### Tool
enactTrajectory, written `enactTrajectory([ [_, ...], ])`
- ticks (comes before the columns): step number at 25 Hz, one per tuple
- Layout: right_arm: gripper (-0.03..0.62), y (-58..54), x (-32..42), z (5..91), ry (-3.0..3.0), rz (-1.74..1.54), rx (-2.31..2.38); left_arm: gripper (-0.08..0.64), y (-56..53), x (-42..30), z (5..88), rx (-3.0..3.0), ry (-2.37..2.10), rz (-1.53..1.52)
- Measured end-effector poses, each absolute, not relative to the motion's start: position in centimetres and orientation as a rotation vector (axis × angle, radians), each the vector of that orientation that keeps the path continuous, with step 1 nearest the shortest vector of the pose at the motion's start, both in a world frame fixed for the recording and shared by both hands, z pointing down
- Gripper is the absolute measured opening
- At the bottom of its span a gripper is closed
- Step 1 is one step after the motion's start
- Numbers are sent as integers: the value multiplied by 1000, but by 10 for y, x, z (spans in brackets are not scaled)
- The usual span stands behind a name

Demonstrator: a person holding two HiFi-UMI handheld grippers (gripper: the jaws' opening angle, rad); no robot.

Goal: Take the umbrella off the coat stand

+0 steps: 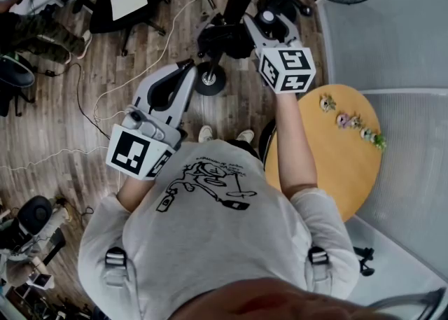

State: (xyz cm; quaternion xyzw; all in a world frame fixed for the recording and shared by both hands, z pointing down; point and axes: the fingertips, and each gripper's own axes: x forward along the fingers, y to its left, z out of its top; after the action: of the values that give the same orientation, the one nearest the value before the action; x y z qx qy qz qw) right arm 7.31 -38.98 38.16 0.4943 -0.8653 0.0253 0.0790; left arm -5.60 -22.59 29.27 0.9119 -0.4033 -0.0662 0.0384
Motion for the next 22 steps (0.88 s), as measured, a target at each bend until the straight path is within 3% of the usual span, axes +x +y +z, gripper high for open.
enactTrajectory([
  [22, 216, -368, 87, 342, -2609, 50, 1546, 9, -230, -61, 292, 2803, -1226, -196],
])
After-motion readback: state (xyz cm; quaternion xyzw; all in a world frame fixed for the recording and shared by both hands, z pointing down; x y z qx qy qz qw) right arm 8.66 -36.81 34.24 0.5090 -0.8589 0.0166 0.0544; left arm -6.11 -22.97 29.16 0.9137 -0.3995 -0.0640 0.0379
